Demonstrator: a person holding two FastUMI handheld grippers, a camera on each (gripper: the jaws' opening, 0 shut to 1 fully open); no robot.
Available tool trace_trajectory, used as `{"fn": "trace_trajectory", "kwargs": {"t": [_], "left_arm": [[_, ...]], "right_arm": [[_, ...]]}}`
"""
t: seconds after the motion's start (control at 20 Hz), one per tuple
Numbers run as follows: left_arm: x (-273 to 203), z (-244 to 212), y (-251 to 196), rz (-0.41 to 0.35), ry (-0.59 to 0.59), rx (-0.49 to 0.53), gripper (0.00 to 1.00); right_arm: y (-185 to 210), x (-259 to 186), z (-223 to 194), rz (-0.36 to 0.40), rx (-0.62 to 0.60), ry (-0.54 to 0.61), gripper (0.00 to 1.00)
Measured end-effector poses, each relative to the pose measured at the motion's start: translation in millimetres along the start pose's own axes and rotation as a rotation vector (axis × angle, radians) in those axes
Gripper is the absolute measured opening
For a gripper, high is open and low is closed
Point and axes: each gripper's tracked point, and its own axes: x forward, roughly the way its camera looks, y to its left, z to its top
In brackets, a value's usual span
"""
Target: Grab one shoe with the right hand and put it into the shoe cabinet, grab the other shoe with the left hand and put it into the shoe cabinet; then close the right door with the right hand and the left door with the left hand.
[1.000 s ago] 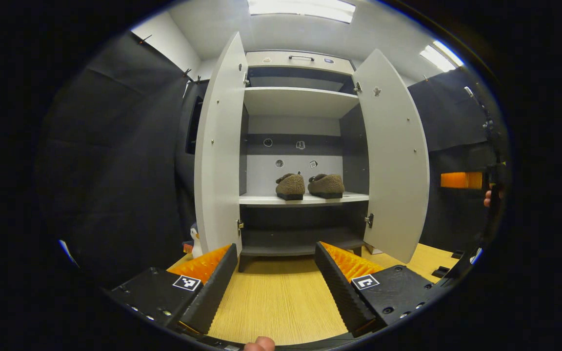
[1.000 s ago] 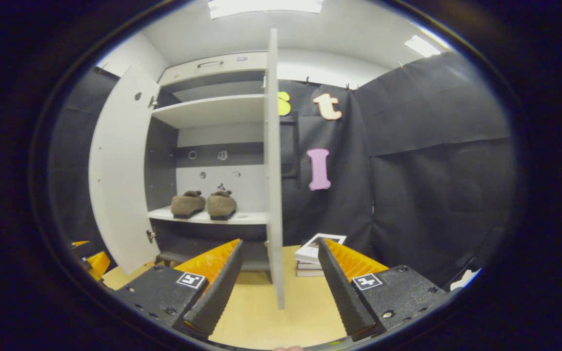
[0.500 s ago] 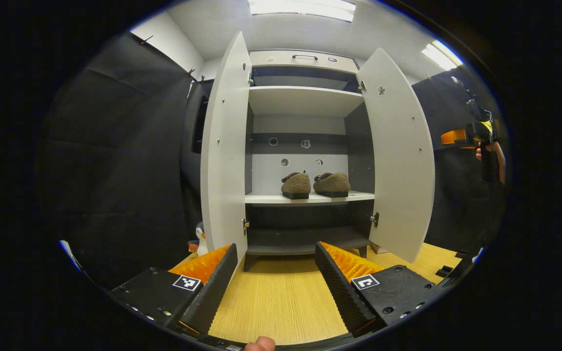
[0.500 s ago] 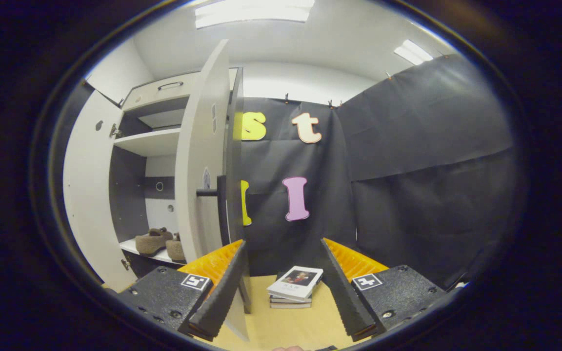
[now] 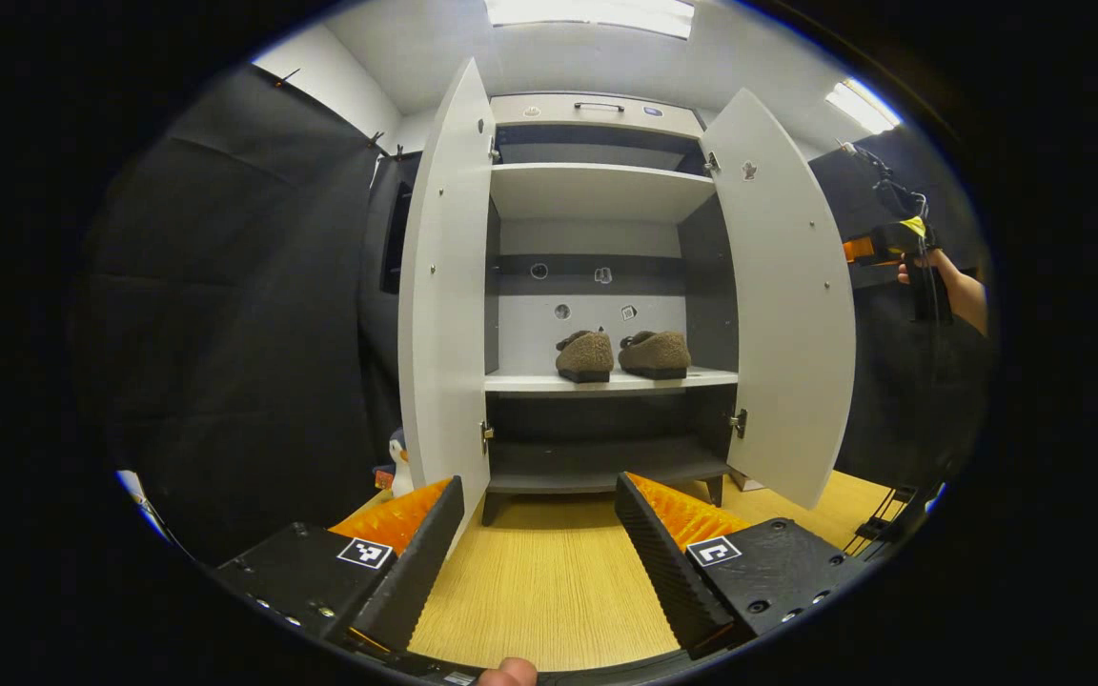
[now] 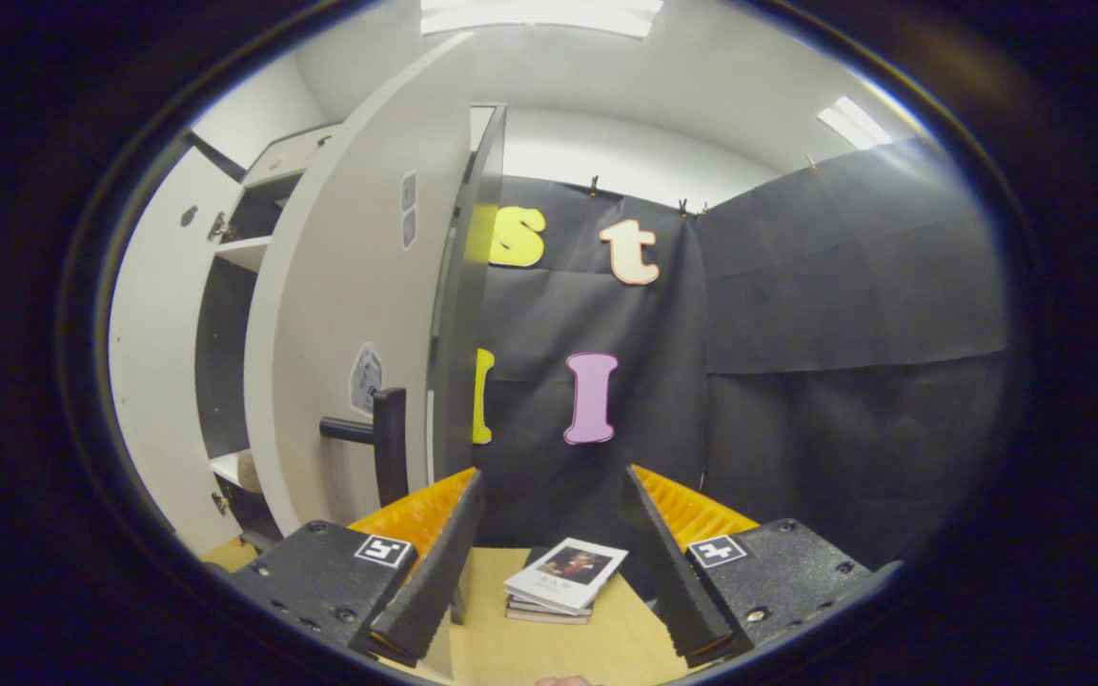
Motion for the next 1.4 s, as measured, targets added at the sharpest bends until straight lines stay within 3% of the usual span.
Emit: {"fn": "trace_trajectory", "kwargs": {"t": [0.35, 0.65, 1.05, 1.35, 1.4], "left_arm": [[8, 8, -9, -0.036, -0.015, -0.011, 0.96], [5, 8, -3, -0.029, -0.018, 0.006, 0.96], [9, 10, 0, -0.026, -0.022, -0.008, 0.96], [8, 10, 2, -0.021, -0.017, -0.023, 0.96], [8, 10, 3, -0.021, -0.014, -0.026, 0.96]], "right_arm": [[30, -9, 0, 0.060, -0.015, -0.004, 0.87], [94, -16, 1, 0.169, -0.046, -0.028, 0.86], [187, 22, -1, 0.269, -0.054, -0.049, 0.88], [198, 19, 8, 0.226, -0.110, -0.089, 0.87], [196, 10, 10, 0.227, -0.108, -0.095, 0.92]]}}
